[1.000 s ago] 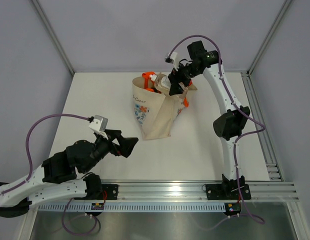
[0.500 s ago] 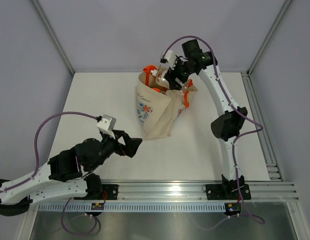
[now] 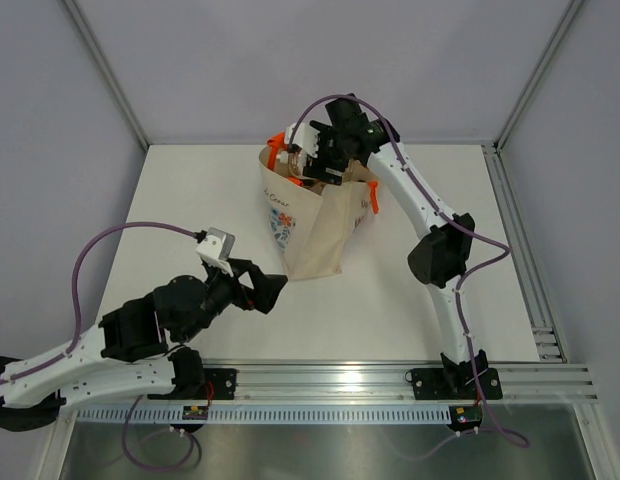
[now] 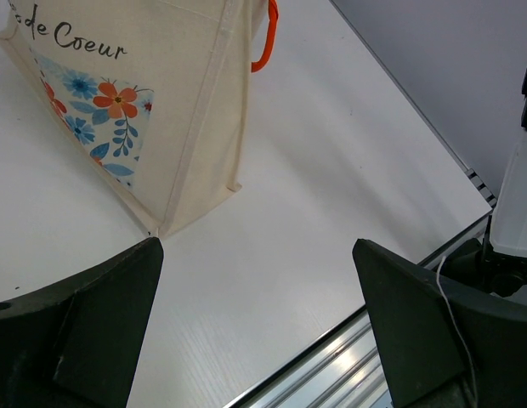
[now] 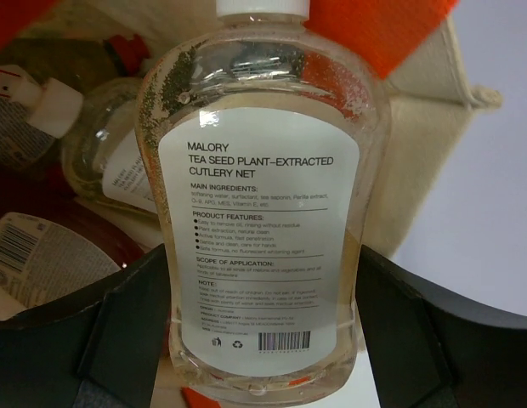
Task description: Place the personal care products into the canvas bag
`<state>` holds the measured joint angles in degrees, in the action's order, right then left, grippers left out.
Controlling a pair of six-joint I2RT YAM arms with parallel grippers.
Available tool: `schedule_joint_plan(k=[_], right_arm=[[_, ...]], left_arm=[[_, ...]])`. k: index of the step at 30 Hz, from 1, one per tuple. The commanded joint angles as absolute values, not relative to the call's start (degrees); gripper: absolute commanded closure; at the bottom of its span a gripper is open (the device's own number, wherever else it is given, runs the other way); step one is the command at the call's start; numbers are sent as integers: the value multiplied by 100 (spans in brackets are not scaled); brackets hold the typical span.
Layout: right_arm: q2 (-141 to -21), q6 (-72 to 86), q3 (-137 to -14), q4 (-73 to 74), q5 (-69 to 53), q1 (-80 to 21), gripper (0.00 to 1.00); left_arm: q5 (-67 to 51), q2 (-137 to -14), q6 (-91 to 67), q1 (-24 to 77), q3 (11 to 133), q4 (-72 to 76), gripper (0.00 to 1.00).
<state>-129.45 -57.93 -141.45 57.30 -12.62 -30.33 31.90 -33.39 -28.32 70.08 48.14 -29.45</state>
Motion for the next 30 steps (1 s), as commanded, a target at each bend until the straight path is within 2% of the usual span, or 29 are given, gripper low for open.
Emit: schedule_joint_plan(k=[1, 3, 7, 8, 9, 10, 11, 15, 21, 23, 26, 29, 30], right_arm=[[-12622, -5934, -14143, 5131, -1755, -3199, 86], [-12307, -5722, -13949, 5430, -2116, -3199, 84], [-11673, -5292, -13054, 6176, -3231, -3199, 70], [-11480, -5100, -12921, 6257, -3374, -3199, 57], [-11392, -4976, -12807, 6319, -3462, -3199, 50], [-11338, -4835, -12579, 6293, -3454, -3199, 39], [-11225, -4503, -12508, 6241, -3411, -3199, 1], [-10943, -3851, -12305, 5898, -3129, -3120, 0], [-10758, -2656, -13156, 5678, -2664, -2883, 0], [-10514, -1858, -13158, 5380, -2330, -2498, 1], [-9987, -612, -12474, 4984, -2214, -1666, 0], [-9416, -299, -11613, 5176, -2855, -760, 1], [-9161, -255, -10914, 4985, -2796, -564, 0]], left_arm=[[3278, -3314, -2918, 7023, 4887, -2733, 1], [3278, -3252, -2997, 7022, 4852, -2777, 1], [3261, -3050, -2971, 7022, 4650, -2593, 1], [3269, -2980, -2953, 7022, 4606, -2532, 1], [3270, -2953, -2927, 7022, 4579, -2436, 1], [3287, -2936, -2892, 7031, 4553, -2382, 1], [3296, -2918, -2874, 7023, 4527, -2356, 1], [3296, -2874, -2883, 7031, 4553, -2346, 1], [3383, -2664, -3251, 7031, 4579, -2732, 1], [3577, -2593, -3453, 7031, 4588, -2926, 1], [3944, -2426, -3735, 7031, 4605, -3391, 1], [4262, -2242, -3937, 7031, 4605, -3874, 1], [4324, -2206, -3990, 7031, 4605, -3963, 1]])
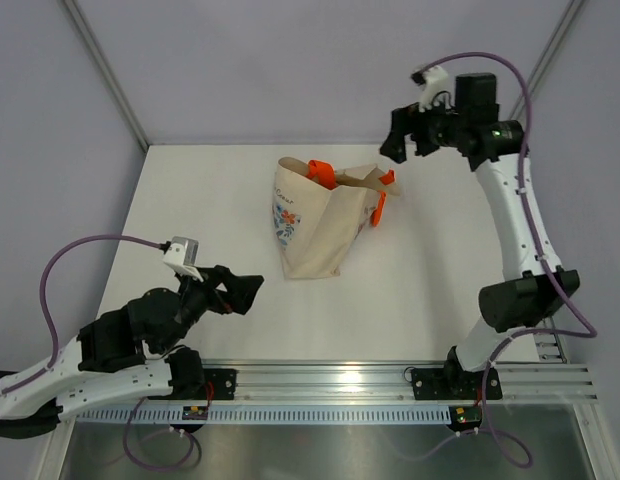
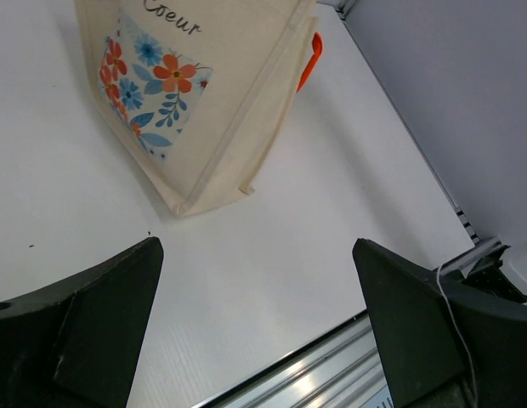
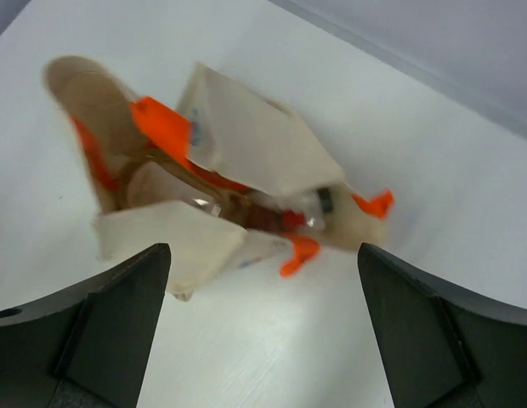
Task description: Place the personal care products into the canvas bag
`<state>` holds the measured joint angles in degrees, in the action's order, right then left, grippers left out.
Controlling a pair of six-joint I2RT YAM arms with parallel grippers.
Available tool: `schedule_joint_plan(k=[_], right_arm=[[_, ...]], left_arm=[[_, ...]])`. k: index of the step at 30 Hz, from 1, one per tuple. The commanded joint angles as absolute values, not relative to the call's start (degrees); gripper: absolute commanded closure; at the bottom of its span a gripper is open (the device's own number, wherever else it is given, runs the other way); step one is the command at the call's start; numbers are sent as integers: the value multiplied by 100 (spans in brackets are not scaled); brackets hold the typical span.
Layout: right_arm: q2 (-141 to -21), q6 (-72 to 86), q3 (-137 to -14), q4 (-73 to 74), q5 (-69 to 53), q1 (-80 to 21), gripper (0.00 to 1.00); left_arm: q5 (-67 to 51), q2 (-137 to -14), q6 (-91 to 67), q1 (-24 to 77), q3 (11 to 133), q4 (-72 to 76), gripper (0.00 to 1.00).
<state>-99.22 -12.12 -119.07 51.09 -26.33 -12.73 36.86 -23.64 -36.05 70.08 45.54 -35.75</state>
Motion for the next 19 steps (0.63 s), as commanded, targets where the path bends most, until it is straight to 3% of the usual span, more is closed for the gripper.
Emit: schedule_joint_plan(k=[1, 3, 7, 11, 19], right_arm=[[-8871, -255, -10524, 4809, -2638, -380, 1], [-7817, -334, -9751, 4406, -1911, -158, 1], [-6182, -299, -7948, 3595, 753, -167, 1], [-4899, -317, -7243, 3892, 1125, -167, 0], [-4395, -588, -6882, 4263, 1521, -106, 0]], left_arm=[[4385, -2163, -4042, 7031, 4597, -4025, 1], [4456, -2057, -4052, 7031, 4605, -4131, 1], [4474, -2083, -4017, 7022, 4614, -4245, 1], [4404, -2302, -3903, 7023, 4649, -4298, 1], [3964, -2724, -3753, 7022, 4518, -3990, 1]])
